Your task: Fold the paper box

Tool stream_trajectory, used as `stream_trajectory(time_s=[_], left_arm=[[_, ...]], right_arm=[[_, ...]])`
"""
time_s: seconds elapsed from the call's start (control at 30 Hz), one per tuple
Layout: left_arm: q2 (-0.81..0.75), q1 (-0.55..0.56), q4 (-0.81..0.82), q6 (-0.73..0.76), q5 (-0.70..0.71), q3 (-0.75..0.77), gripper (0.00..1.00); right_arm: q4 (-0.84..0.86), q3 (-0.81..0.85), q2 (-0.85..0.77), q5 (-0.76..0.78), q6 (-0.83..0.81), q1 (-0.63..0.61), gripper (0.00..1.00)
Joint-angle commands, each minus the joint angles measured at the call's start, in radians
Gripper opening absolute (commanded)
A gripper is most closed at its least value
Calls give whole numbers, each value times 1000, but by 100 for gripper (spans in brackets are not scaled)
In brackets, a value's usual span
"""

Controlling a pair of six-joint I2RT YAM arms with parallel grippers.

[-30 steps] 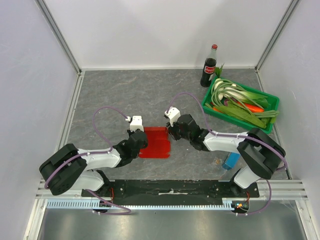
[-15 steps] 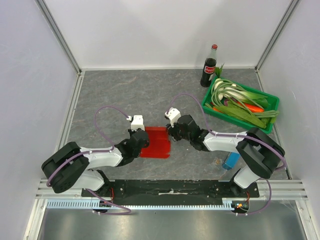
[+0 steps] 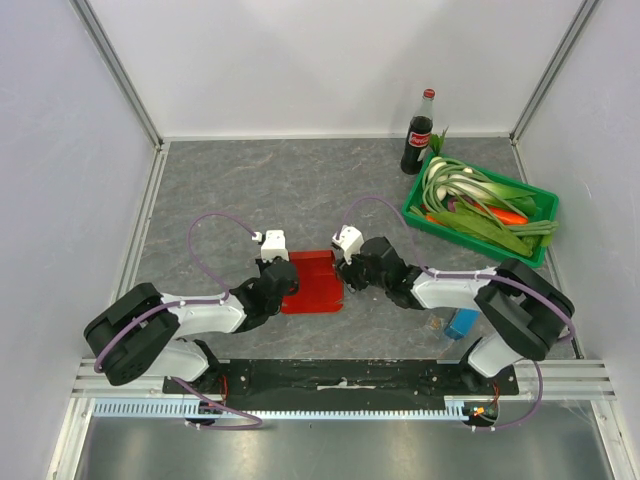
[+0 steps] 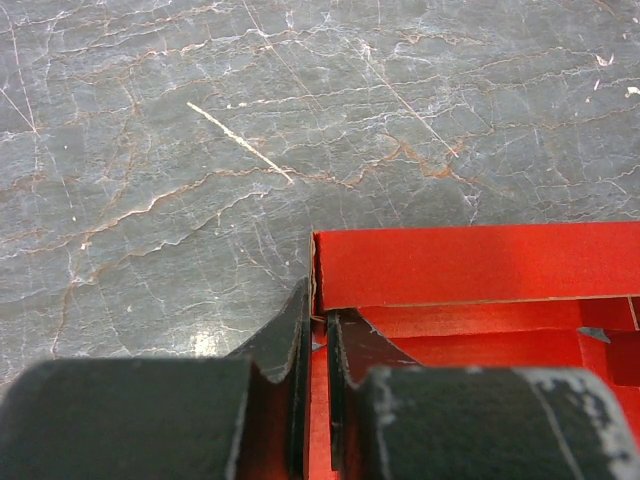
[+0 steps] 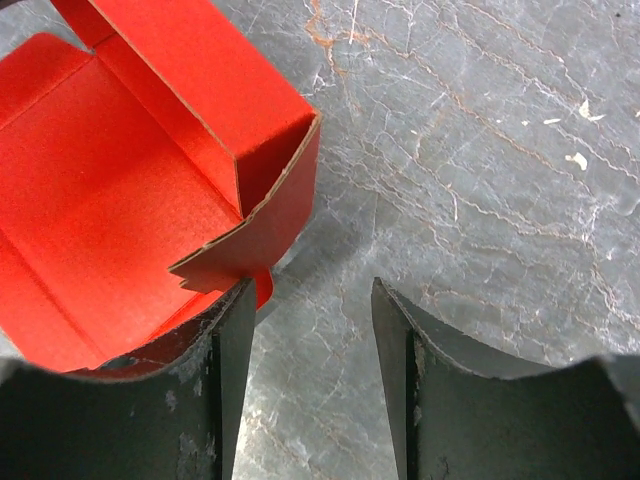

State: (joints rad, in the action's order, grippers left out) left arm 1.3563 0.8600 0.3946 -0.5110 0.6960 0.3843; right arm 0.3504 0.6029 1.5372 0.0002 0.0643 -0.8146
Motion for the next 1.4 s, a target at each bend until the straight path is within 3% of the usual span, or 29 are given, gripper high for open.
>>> stream_trajectory(time_s=[0.0,0.47,0.7,1.27,1.3,1.37], left_arm=[[4,4,32,6,19,4,2],[21,5,50,58,-12,16,2],[38,5,29,40,-10,34,2],[106,5,-16,-9,23,93,2],[112,4,-16,-9,26,96,2],[119,4,-17,-8,31,99,2]], right_arm=[[113,55,44,-12,-57,-5,58],[205,112,116,-8,-95,-5,57],[372,66,130,40,-40,-12,59],[446,49,193,115,-38,-38,41],[435,54,189,78,-34,-40,41],[367,80,181,18,-20,-37,51]])
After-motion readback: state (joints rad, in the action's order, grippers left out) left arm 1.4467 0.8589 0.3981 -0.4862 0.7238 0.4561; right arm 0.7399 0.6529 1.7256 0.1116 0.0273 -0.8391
